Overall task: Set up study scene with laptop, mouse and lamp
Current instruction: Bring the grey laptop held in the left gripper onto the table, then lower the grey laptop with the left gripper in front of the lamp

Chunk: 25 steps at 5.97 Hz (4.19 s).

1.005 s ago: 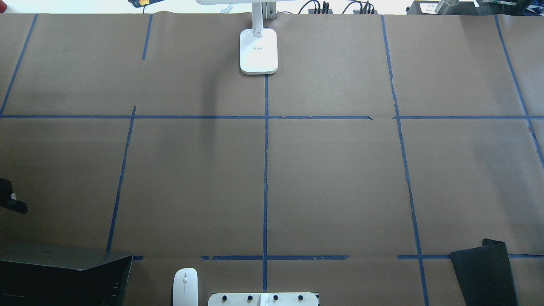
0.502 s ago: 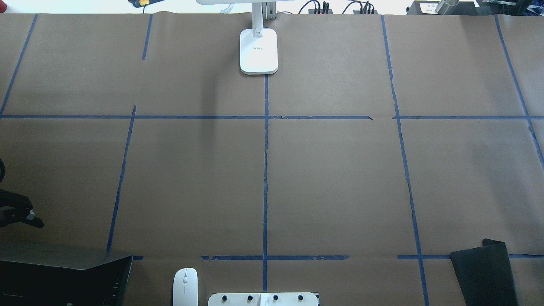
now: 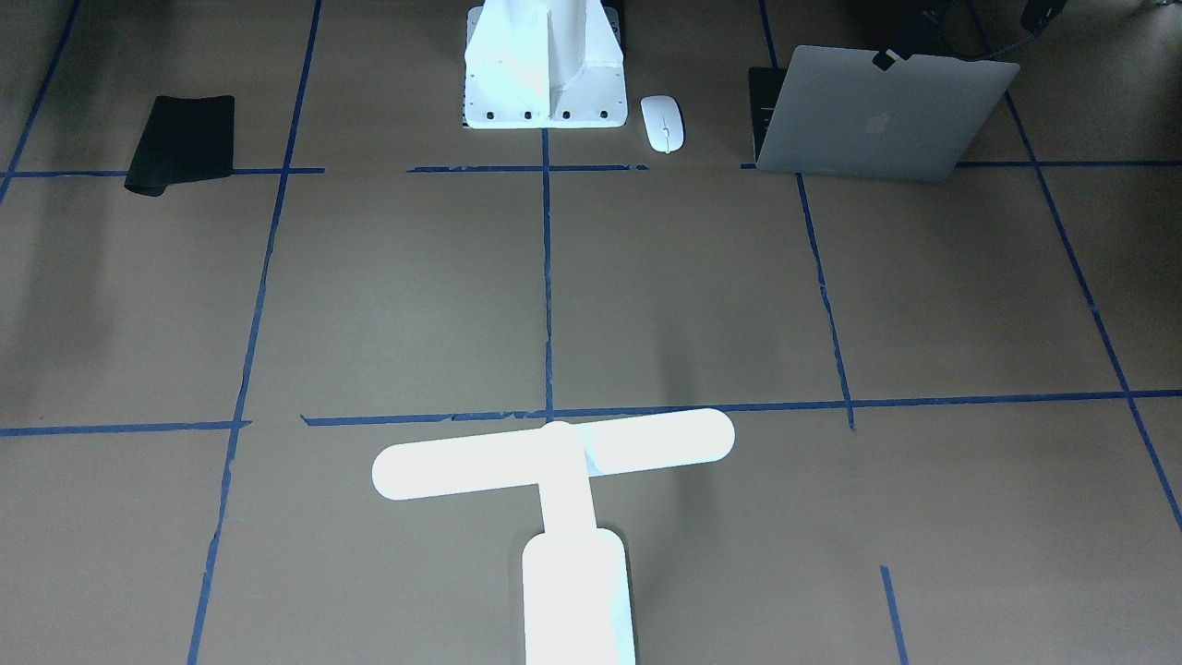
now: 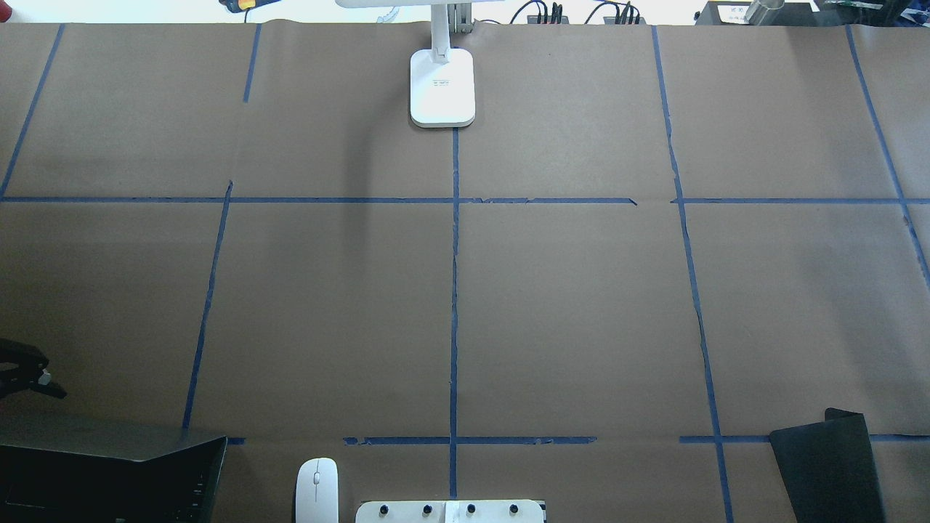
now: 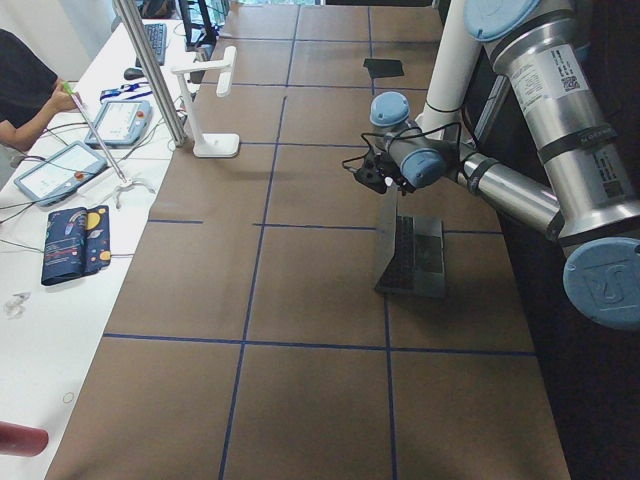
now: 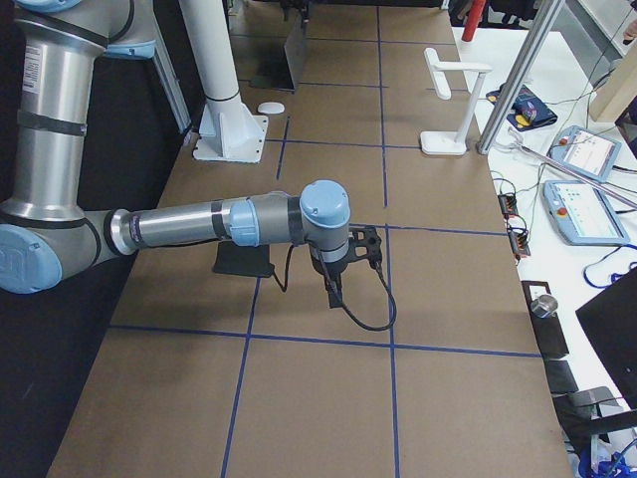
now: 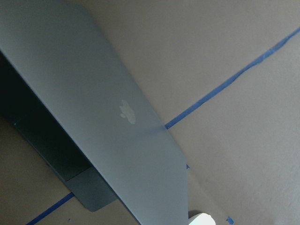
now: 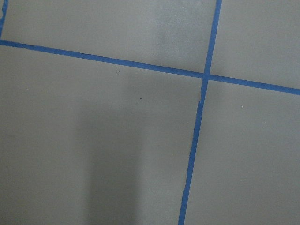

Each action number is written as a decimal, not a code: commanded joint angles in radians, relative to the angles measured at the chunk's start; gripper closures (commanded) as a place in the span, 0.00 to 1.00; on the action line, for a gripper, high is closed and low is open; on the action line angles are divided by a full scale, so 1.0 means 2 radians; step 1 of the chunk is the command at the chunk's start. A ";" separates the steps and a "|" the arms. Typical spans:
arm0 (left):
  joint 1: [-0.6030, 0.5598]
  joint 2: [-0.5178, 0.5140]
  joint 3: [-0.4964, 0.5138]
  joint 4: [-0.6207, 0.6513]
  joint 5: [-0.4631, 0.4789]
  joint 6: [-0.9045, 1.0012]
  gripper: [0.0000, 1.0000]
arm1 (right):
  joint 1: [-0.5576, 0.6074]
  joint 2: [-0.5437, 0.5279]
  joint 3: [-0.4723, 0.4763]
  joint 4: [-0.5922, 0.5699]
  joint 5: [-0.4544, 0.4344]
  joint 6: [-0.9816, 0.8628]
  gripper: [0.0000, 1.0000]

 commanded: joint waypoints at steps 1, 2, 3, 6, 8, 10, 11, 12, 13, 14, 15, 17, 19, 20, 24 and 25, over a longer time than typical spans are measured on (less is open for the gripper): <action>0.010 0.021 0.000 0.002 0.013 -0.035 0.00 | 0.000 0.000 0.001 0.000 -0.002 -0.001 0.00; 0.011 0.022 0.000 -0.003 0.014 -0.069 0.00 | 0.000 0.000 0.002 0.000 -0.002 -0.002 0.00; 0.012 0.022 0.001 -0.002 0.020 -0.071 0.00 | 0.000 0.000 0.003 0.000 -0.002 -0.003 0.00; 0.036 0.021 0.012 -0.002 0.037 -0.097 0.00 | 0.000 0.000 0.006 0.000 -0.016 -0.007 0.00; 0.085 0.019 0.012 -0.002 0.073 -0.131 0.07 | 0.000 0.003 0.007 0.001 -0.023 -0.007 0.00; 0.085 0.009 0.017 0.000 0.082 -0.160 0.54 | 0.000 0.002 0.009 0.001 -0.023 -0.007 0.00; 0.085 0.003 0.018 0.001 0.098 -0.164 0.91 | 0.000 0.000 0.010 0.000 -0.023 -0.007 0.00; 0.082 -0.004 0.017 0.001 0.099 -0.164 1.00 | 0.000 0.000 0.010 0.000 -0.023 -0.007 0.00; 0.054 -0.007 0.012 0.001 0.099 -0.164 1.00 | -0.001 0.000 0.008 0.000 -0.023 -0.007 0.00; -0.020 -0.030 0.012 0.002 0.099 -0.158 1.00 | -0.004 -0.001 0.006 0.000 -0.022 -0.005 0.00; -0.044 -0.043 0.017 0.002 0.099 -0.156 1.00 | -0.010 -0.001 0.005 0.000 -0.022 -0.002 0.00; -0.070 -0.126 0.051 0.027 0.120 -0.126 1.00 | -0.019 -0.001 -0.002 0.000 -0.022 -0.001 0.00; -0.069 -0.373 0.129 0.195 0.153 -0.126 1.00 | -0.021 0.003 -0.009 -0.001 -0.021 0.000 0.00; -0.068 -0.455 0.168 0.232 0.158 -0.128 1.00 | -0.021 0.005 -0.018 0.000 -0.020 0.000 0.00; 0.001 -0.587 0.257 0.233 0.224 -0.239 1.00 | -0.021 0.005 -0.031 -0.001 -0.019 0.002 0.00; 0.003 -0.625 0.289 0.233 0.227 -0.269 1.00 | -0.021 0.005 -0.033 -0.001 -0.018 0.002 0.00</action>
